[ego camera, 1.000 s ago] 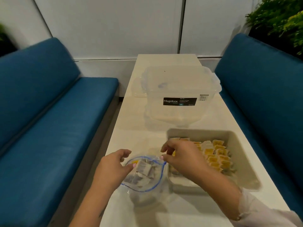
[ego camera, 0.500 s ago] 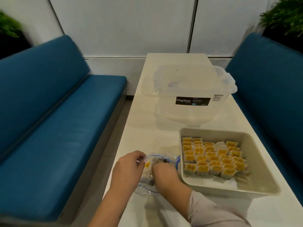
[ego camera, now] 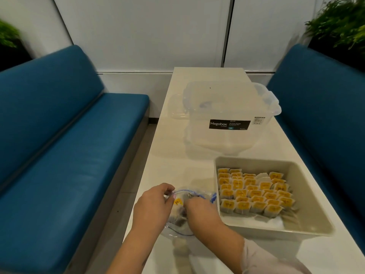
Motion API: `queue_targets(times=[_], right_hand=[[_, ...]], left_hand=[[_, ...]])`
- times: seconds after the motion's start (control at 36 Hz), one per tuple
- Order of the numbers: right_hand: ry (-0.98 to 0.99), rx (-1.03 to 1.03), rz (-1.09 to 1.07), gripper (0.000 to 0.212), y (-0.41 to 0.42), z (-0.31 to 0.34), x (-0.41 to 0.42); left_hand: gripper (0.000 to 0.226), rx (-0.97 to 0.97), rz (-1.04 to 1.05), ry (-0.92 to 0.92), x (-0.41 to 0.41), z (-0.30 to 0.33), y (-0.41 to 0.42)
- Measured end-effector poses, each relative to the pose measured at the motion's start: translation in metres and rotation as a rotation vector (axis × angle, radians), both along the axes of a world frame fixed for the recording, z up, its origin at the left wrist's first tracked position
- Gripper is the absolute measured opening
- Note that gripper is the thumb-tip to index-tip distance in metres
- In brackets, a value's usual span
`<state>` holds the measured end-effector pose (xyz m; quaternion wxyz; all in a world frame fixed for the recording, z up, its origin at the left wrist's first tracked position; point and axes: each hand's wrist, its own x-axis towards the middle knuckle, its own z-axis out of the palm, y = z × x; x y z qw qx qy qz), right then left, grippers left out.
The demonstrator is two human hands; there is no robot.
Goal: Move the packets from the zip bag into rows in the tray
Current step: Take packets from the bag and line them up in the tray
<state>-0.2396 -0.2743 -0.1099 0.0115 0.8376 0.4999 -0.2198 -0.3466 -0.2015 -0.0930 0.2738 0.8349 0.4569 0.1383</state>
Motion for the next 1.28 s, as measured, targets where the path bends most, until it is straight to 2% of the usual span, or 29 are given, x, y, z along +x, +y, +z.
queue_targets(times=[0.17,0.28,0.36,0.44,0.56,0.61,0.67,0.72,0.86,0.97,1.06,1.11,1.19,1.28], right_hand=[[0.265,0.234,-0.102,0.017,-0.027,0.027,0.011],[0.803,0.392,-0.302,0.016,-0.037,0.043,0.029],[1.063,0.465,-0.416,0.014,-0.039,0.047,0.040],[1.222,0.481,-0.480,0.019,-0.038,0.051,0.045],[1.361,0.489,-0.530,0.023,-0.038,0.054,0.049],[1.402,0.499,-0.541,0.024,-0.039,0.055,0.050],[1.441,0.512,-0.558,0.024,-0.040,0.058,0.050],[1.456,0.525,-0.573,0.022,-0.042,0.060,0.051],[1.388,0.604,-0.664,0.025,-0.048,0.061,0.052],[1.115,0.795,-0.694,0.010,-0.052,0.059,0.044],[0.808,0.940,-0.621,0.021,-0.054,0.054,0.038],[0.676,0.968,-0.561,0.025,-0.055,0.052,0.035],[0.571,0.958,-0.540,0.026,-0.053,0.049,0.031],[0.555,0.963,-0.577,0.022,-0.053,0.048,0.031]], left_hand=[[0.023,-0.093,-0.027,-0.031,-0.001,0.004,0.005],[0.021,-0.194,-0.050,-0.104,0.001,0.005,0.009],[0.016,-0.203,-0.071,-0.177,0.005,0.010,0.008],[0.029,-0.296,-0.061,-0.330,0.010,0.022,0.002],[0.039,-0.556,-0.084,-0.470,0.017,0.039,-0.008],[0.031,-0.632,-0.117,-0.517,0.020,0.045,-0.012],[0.015,-0.624,-0.117,-0.552,0.024,0.046,-0.013],[0.008,-0.612,-0.087,-0.576,0.027,0.046,-0.015],[0.009,-0.683,0.051,-0.685,0.035,0.044,-0.019],[0.009,-0.694,0.158,-0.750,0.042,0.043,-0.022],[0.011,-0.660,0.172,-0.767,0.046,0.041,-0.024],[0.012,-0.649,0.160,-0.784,0.050,0.041,-0.028],[0.013,-0.636,0.139,-0.802,0.054,0.042,-0.034],[0.011,-0.626,0.140,-0.816,0.058,0.042,-0.039]])
